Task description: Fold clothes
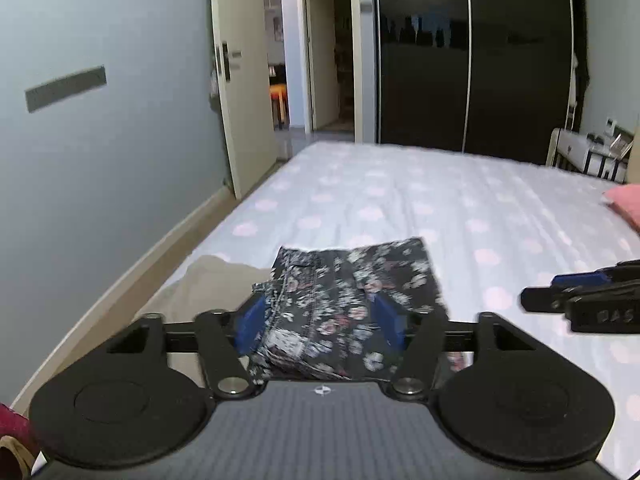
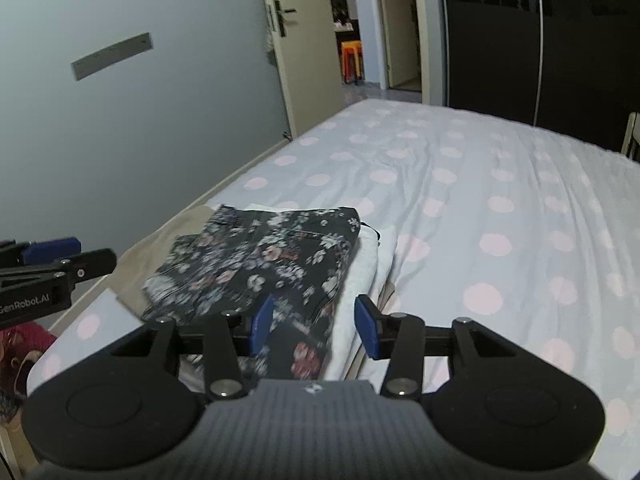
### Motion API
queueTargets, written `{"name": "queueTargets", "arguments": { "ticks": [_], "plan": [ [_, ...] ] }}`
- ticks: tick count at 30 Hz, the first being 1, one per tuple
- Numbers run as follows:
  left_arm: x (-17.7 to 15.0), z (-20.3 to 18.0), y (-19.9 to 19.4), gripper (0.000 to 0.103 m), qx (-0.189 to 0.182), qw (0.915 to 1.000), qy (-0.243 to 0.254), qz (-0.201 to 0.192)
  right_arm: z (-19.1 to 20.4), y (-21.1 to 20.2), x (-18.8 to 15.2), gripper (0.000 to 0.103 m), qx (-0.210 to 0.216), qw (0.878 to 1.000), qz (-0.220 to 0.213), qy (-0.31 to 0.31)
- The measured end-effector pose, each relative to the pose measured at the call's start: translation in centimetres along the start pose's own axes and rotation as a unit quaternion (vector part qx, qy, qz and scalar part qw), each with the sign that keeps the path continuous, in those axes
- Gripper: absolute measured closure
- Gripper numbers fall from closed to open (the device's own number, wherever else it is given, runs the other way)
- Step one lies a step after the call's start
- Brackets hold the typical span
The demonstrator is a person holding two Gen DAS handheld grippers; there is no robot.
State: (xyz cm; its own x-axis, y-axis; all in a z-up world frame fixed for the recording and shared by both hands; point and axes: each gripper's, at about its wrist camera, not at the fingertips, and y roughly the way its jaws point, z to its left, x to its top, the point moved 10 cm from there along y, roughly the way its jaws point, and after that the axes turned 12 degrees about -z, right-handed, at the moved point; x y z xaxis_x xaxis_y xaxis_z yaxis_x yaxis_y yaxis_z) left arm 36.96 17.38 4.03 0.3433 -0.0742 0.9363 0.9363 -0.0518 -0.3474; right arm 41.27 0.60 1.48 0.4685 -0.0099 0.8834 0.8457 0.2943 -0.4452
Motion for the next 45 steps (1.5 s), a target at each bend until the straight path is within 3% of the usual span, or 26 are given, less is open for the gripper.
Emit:
{"name": "queueTargets", "arguments": {
  "ticks": [3,7,12,18,24,33,45],
  "plan": [
    [-0.1,-1.4,-3.8,0.029,0.007,0.9998,-0.004,-0.016,0.7,-3.4,-0.7,0.045,0.003,1.000,-0.008,-0.006],
    [-1.9,-2.4,-7.1,0.028,0.025,0.9994,-0.023,-0.007,1.2,-7.3,-2.7,0.032,0.002,1.000,-0.005,-0.017],
    [-4.9,-3.5,-9.6,0.028,0.056,0.9982,-0.020,0.009,1.7,-10.4,-5.6,0.032,-0.006,0.999,0.006,-0.034],
    [-8.9,-4.3,-11.2,0.028,0.061,0.9958,-0.057,0.038,1.6,-13.3,-8.8,0.032,-0.016,1.000,0.005,-0.021],
    [-11.6,-5.3,-12.9,0.028,0.078,0.9930,-0.073,0.050,1.5,-15.2,-11.2,0.028,-0.031,0.999,-0.011,-0.015],
    [-15.1,-6.9,-14.2,0.028,0.095,0.9903,-0.066,0.077,1.3,-16.6,-15.3,0.026,-0.030,0.999,0.004,-0.013],
    [-15.6,-7.5,-15.2,0.029,0.113,0.9884,-0.062,0.080,1.4,-17.2,-16.5,0.025,-0.025,0.999,0.015,-0.015]
  ]
}}
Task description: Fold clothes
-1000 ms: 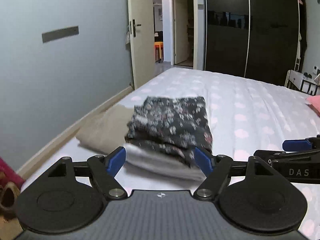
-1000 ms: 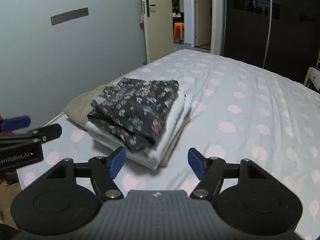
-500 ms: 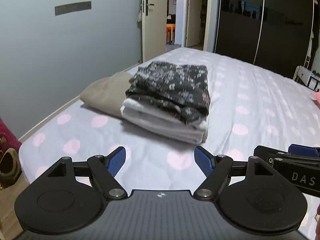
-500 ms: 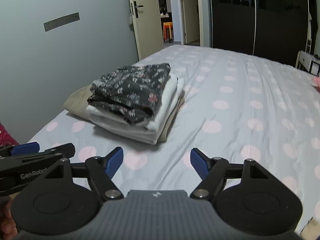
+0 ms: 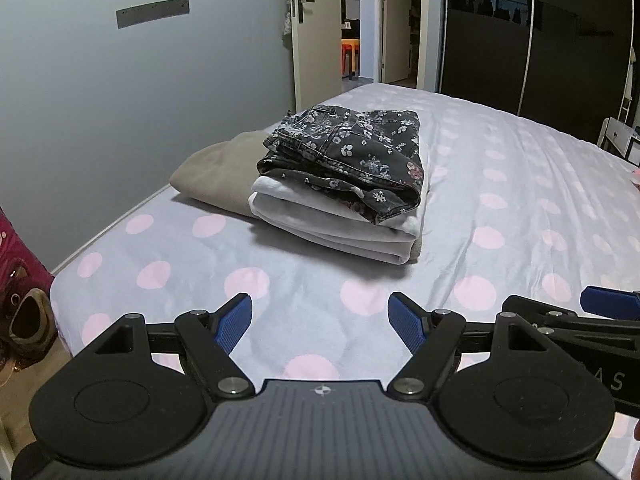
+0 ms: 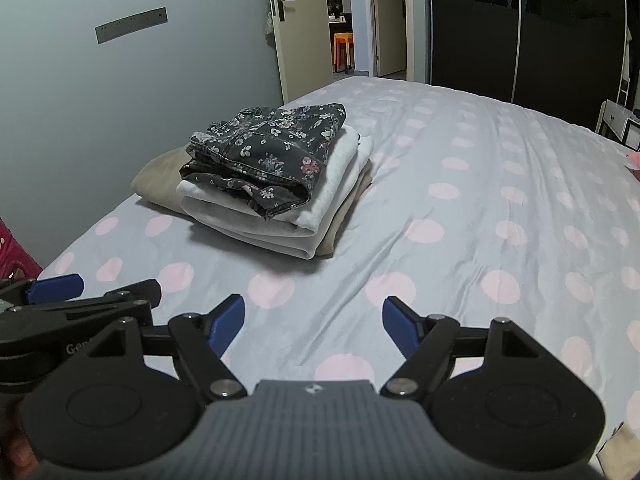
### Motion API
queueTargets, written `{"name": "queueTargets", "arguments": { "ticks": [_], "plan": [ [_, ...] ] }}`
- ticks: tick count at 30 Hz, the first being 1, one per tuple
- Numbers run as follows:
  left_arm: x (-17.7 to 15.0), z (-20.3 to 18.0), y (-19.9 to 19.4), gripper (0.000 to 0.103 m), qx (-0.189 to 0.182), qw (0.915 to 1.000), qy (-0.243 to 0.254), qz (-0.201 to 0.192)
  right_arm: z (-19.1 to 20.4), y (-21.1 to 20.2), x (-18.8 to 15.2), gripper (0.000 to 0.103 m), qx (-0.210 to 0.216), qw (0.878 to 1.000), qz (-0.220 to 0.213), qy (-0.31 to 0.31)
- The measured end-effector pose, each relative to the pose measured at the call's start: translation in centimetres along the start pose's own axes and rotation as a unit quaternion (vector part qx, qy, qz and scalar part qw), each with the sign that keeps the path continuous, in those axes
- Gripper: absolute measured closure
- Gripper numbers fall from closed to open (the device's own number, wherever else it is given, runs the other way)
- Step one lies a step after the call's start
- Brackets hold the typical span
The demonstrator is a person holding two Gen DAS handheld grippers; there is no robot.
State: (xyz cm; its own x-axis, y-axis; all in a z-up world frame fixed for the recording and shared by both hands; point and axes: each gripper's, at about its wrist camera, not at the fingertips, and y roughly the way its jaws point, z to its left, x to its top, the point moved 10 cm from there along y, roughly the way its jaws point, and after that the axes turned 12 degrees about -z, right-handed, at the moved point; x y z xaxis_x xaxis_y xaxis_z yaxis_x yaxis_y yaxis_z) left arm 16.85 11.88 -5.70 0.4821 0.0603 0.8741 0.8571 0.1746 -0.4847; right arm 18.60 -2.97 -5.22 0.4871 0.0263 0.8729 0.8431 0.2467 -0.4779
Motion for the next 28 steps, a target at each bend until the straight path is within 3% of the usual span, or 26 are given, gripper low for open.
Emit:
{"name": "queueTargets", "arguments": {
  "ticks": [28],
  "plan": [
    [0.3,-0.2,-0.9,0.036,0.006,1.0000,0.006,-0.005,0.0,-1.2,-0.3,0.025,-0.007,1.000,0.007,-0.001]
  ]
}}
